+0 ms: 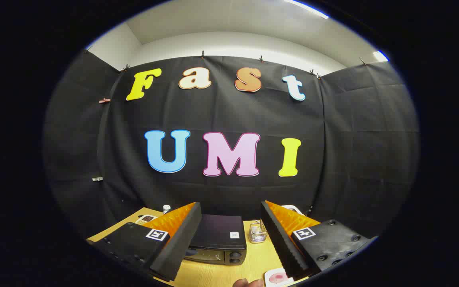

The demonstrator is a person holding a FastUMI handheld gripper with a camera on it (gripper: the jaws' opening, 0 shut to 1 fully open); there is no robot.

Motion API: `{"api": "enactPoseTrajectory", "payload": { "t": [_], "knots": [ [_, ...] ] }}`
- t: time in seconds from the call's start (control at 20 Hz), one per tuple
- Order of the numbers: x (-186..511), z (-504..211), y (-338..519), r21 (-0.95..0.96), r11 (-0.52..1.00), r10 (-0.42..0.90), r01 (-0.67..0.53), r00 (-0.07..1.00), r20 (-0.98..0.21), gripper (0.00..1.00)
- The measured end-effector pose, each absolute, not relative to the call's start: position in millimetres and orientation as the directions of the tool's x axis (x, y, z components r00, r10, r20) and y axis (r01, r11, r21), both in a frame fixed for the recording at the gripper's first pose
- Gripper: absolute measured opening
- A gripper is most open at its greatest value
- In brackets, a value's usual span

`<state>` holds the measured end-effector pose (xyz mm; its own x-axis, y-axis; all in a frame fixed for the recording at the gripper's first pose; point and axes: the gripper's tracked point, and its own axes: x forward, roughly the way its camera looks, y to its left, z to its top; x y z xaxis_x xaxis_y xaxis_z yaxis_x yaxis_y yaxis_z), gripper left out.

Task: Open the toaster oven, put the food inside, and close the toaster oven door.

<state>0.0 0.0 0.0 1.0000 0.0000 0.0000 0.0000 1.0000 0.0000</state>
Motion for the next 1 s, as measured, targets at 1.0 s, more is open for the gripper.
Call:
{"api": "enactPoseTrajectory", "payload": {
  "t": [1.0],
  "knots": [
    [10, -14, 30, 0.007, 1.000, -0.006, 0.006, 1.000, -0.010, 0.98]
  ]
}}
